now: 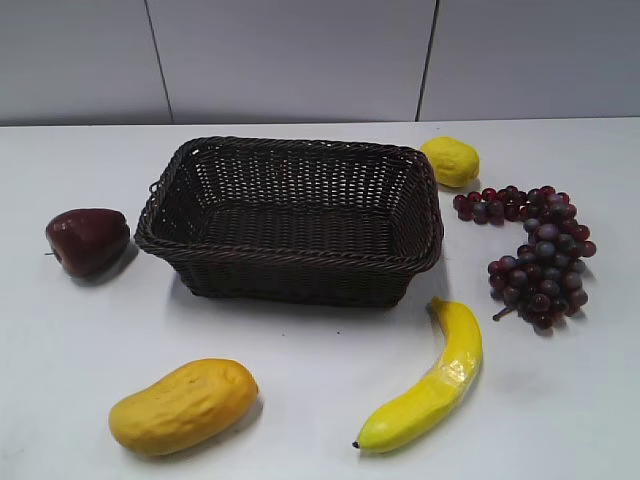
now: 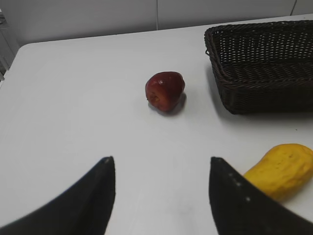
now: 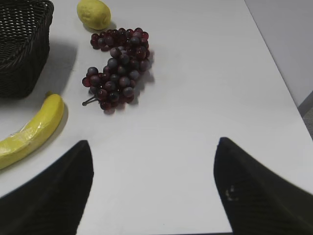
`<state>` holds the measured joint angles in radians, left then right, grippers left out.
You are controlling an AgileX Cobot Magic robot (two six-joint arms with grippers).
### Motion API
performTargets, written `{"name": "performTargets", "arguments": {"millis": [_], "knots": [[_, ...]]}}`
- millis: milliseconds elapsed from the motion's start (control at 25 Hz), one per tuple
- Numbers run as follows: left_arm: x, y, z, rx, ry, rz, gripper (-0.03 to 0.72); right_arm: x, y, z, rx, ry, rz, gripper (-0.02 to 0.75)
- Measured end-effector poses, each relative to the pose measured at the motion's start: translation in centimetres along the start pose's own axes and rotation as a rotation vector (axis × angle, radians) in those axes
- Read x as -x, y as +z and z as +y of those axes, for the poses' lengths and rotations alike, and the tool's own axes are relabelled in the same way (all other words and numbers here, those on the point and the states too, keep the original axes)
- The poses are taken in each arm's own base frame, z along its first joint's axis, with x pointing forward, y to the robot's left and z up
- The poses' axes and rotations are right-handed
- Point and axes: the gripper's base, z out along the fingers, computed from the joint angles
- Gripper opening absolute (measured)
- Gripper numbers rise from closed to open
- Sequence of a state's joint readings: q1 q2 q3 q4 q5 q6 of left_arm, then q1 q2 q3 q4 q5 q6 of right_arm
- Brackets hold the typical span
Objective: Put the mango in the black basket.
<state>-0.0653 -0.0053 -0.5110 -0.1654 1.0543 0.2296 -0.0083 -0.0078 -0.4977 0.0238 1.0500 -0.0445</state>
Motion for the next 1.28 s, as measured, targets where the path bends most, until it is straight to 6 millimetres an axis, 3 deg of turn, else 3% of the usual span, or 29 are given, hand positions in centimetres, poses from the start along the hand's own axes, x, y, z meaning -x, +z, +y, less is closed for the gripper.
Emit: {"name": "performTargets", "arguments": {"millis": [240,400,600,960,1120,1280], "knots": [[0.0,0.0,0.0,0.000,0.000,0.000,0.434,0.0,0.0,0.0,-0.001,-0.004,-0.002,0.587],[0.0,0.0,0.0,0.000,0.000,0.000,0.424,1.4,1.1,0.1,0.022,0.014,0.083,0.587],[0.0,0.0,0.0,0.000,-0.001,0.000,0.421,4.6,5.2,0.4,0.076,0.062,0.258,0.587],[0.0,0.0,0.0,0.001,-0.001,0.000,0.421,11.1,13.5,0.6,0.142,-0.003,0.455,0.587],[0.0,0.0,0.0,0.003,0.000,0.000,0.421,13.4,16.9,2.0,0.230,-0.055,0.519,0.587],[0.0,0.0,0.0,0.005,0.001,0.001,0.421,14.8,19.8,5.5,0.350,-0.189,0.640,0.587]]}}
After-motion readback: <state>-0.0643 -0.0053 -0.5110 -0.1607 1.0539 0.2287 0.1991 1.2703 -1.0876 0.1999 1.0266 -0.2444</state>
